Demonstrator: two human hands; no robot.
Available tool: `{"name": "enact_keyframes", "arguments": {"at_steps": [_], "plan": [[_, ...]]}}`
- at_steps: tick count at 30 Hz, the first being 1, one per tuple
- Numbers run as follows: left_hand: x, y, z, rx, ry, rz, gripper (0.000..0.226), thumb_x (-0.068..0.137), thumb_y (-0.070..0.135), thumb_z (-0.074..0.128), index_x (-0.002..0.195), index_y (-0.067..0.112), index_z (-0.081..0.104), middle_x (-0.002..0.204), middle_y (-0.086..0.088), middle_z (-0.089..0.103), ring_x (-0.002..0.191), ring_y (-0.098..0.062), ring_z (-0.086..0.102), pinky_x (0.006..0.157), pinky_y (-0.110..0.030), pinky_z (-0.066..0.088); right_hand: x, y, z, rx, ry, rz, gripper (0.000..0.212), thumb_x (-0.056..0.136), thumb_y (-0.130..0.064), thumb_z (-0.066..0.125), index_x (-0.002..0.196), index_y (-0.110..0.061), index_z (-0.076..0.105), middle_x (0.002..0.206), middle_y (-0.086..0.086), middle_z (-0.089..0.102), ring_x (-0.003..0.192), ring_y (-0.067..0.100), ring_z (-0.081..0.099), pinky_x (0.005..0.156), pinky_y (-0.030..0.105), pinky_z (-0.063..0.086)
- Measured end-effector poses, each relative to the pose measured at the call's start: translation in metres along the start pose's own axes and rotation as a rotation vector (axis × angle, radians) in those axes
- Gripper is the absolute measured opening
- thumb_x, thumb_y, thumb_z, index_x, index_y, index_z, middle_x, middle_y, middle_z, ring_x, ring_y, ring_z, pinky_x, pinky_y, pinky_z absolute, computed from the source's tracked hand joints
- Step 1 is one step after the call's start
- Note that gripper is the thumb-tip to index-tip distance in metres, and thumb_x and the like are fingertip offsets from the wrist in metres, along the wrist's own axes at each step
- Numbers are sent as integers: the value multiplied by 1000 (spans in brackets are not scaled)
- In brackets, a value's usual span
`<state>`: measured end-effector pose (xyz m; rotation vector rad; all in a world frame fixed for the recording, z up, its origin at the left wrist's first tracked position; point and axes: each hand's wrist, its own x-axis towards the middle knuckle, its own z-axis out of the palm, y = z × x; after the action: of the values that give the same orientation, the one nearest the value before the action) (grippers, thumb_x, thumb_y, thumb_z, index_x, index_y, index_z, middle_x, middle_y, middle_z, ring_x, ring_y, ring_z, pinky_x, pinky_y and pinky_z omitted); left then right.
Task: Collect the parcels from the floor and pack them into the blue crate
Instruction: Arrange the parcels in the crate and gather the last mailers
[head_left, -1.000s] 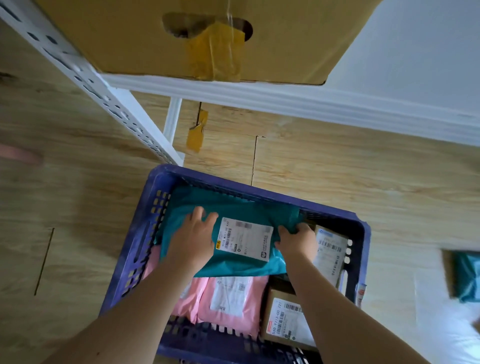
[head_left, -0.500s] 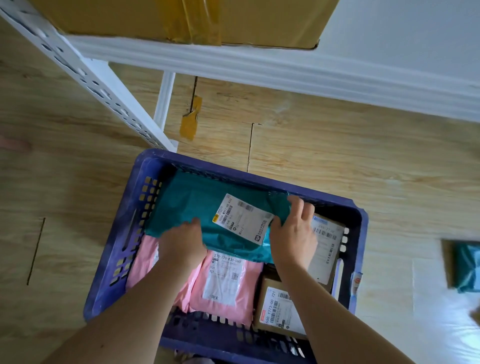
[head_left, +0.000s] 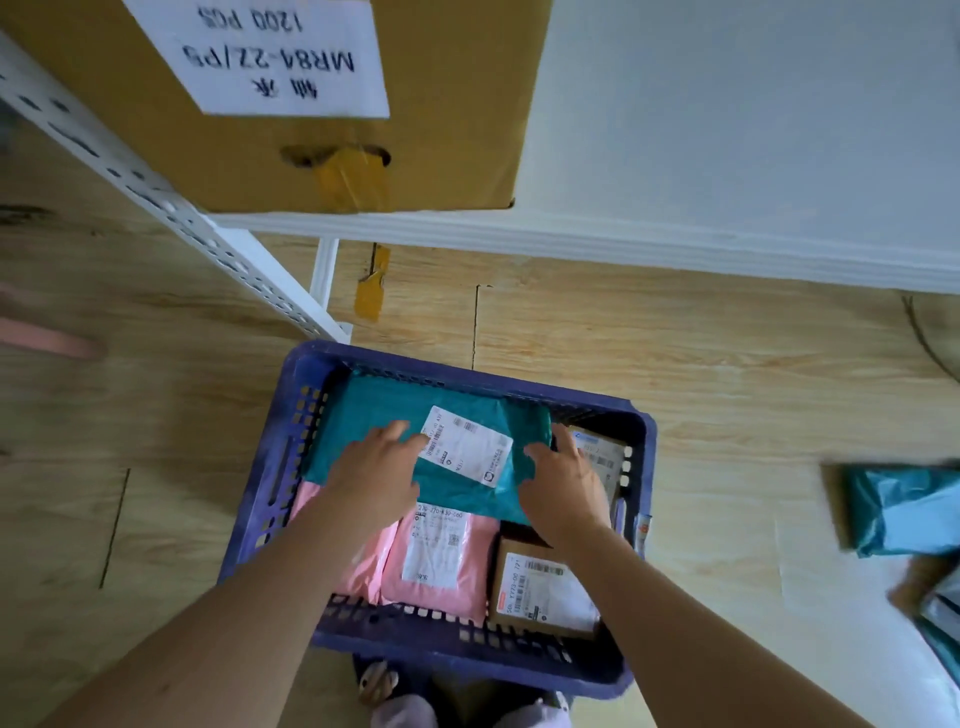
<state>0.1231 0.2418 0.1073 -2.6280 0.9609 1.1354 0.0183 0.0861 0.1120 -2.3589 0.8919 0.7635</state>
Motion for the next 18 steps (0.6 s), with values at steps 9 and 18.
{"name": "enact_keyframes", "arguments": {"at_steps": [9,18], "plan": [[-124,69,-141,-57,304,174,42,92,21,50,135,21,46,138,4,42,120,-19,49,95,-37,44,-122,-17,-145,110,165,-211,36,91,-9,44,121,-18,61,121,3,62,107,22,58,79,26,46],[-269,154,-240,-12,415,371,41,94,25,50,135,25,45,142,8,40,123,-11,46,100,-28,39,-296,17,-246,204,344,-121,29,88,-9,46,109,-15,66,107,5,67,95,23,61,80,33,52]]}}
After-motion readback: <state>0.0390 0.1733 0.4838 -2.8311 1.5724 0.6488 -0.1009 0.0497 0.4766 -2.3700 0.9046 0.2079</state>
